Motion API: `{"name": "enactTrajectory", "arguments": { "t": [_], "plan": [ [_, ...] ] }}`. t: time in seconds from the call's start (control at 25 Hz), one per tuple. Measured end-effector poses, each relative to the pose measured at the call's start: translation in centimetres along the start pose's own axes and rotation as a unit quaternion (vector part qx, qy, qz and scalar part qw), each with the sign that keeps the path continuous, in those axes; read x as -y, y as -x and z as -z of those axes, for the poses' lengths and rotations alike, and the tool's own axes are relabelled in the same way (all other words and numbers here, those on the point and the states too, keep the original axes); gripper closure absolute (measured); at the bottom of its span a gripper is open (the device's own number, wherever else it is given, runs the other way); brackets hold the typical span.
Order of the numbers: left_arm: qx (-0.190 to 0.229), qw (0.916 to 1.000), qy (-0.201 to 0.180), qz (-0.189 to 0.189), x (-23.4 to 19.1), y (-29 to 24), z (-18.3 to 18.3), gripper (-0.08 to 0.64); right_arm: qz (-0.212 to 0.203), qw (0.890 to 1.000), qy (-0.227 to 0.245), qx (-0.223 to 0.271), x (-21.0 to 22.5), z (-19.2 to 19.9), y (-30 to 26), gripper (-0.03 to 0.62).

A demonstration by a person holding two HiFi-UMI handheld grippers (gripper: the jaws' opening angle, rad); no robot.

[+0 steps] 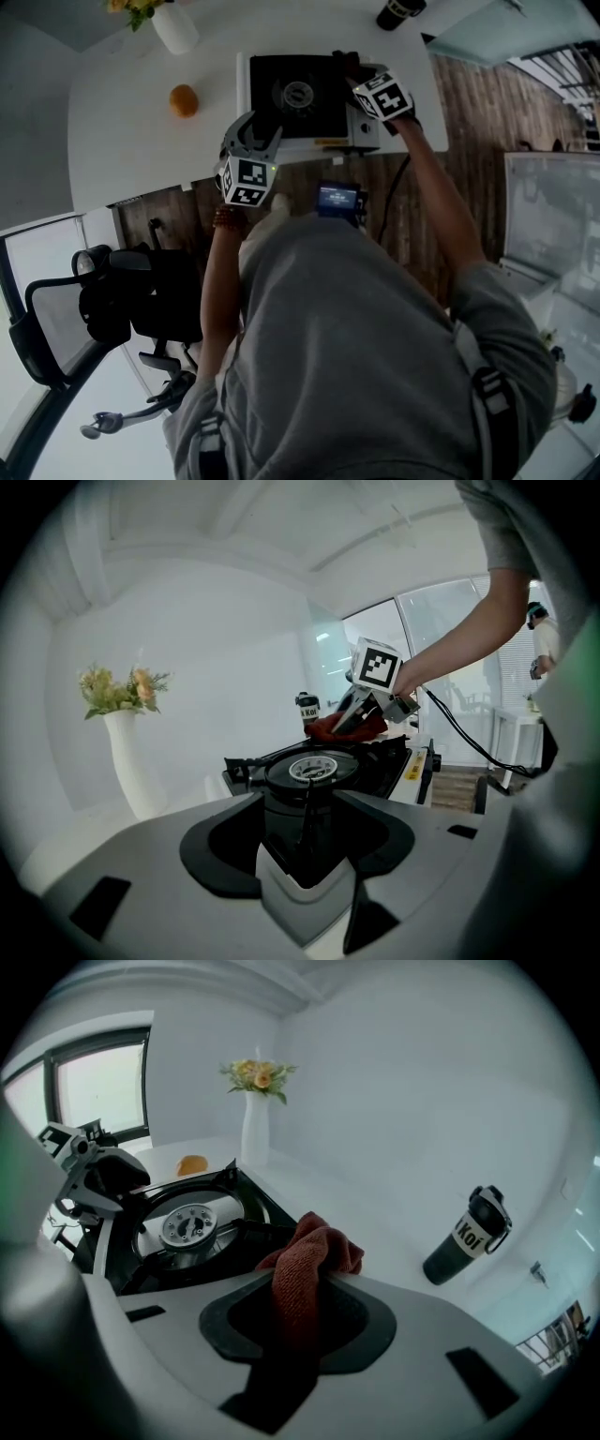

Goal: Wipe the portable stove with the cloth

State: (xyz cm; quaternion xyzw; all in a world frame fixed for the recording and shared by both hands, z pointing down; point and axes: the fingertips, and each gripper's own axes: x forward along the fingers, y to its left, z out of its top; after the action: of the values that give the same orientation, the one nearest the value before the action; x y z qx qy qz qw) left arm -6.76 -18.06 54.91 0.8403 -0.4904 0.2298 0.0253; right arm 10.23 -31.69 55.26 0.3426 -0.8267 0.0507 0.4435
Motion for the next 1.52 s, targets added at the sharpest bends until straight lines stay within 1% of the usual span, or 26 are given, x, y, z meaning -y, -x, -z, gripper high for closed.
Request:
{"name": "enactTrajectory", "arguments": {
  "t": [0.12, 0.36, 0.48, 0.56, 0.64, 0.72, 0.8, 0.96, 1.12, 1.32, 1.44, 1.52],
  "plan": [
    [-0.001, 1.0000, 0.000, -0.001, 0.0, 0.0, 0.0, 0.321, 0.000, 1.000, 0.022, -0.005, -0.9, -0.4, 0.0, 0.497],
    [0.001, 1.0000, -0.002, -0.002, 0.0, 0.0, 0.0, 0.321, -0.009, 1.000, 0.021, 0.012, -2.0, -0.2, 1.0, 0.497],
    [-0.003, 1.0000, -0.001, 0.001, 0.0, -0.1, 0.1, 0.321, -0.034, 0.999, 0.025, 0.024, -3.7, -0.3, 1.2, 0.497],
    [-0.004, 1.0000, -0.001, 0.001, -0.2, 0.0, 0.2, 0.321, -0.041, 0.998, 0.047, 0.024, -5.3, -0.7, 1.3, 0.497],
    [-0.004, 1.0000, -0.001, 0.001, -0.1, 0.0, 0.1, 0.321, -0.036, 0.996, 0.078, 0.016, -6.4, -0.9, 1.6, 0.497],
    [-0.005, 1.0000, 0.001, 0.001, 0.0, 0.0, 0.1, 0.321, -0.038, 0.995, 0.088, 0.014, -6.8, -0.7, 1.8, 0.497],
    [-0.006, 1.0000, 0.001, 0.001, -0.1, 0.0, 0.1, 0.321, -0.056, 0.995, 0.083, 0.016, -7.1, -0.6, 2.1, 0.497],
    [-0.005, 1.0000, 0.001, -0.001, -0.2, 0.0, 0.0, 0.321, -0.093, 0.991, 0.099, 0.020, -8.4, -0.1, 3.0, 0.497],
    [-0.005, 1.0000, -0.001, -0.003, -0.3, 0.0, 0.1, 0.324, -0.128, 0.986, 0.104, 0.027, -9.7, 0.6, 3.6, 0.497],
    [-0.015, 0.9999, -0.001, -0.001, -0.2, 0.0, 0.2, 0.345, -0.154, 0.980, 0.121, 0.021, -10.1, 1.3, 3.9, 0.499],
    [-0.021, 0.9998, 0.000, 0.001, -0.2, 0.0, 0.2, 0.357, -0.180, 0.974, 0.136, 0.016, -10.3, 1.4, 4.3, 0.499],
    [-0.020, 0.9998, -0.001, 0.002, -0.1, 0.1, 0.2, 0.357, -0.191, 0.969, 0.153, 0.028, -10.0, 1.0, 5.1, 0.491]
  ]
}}
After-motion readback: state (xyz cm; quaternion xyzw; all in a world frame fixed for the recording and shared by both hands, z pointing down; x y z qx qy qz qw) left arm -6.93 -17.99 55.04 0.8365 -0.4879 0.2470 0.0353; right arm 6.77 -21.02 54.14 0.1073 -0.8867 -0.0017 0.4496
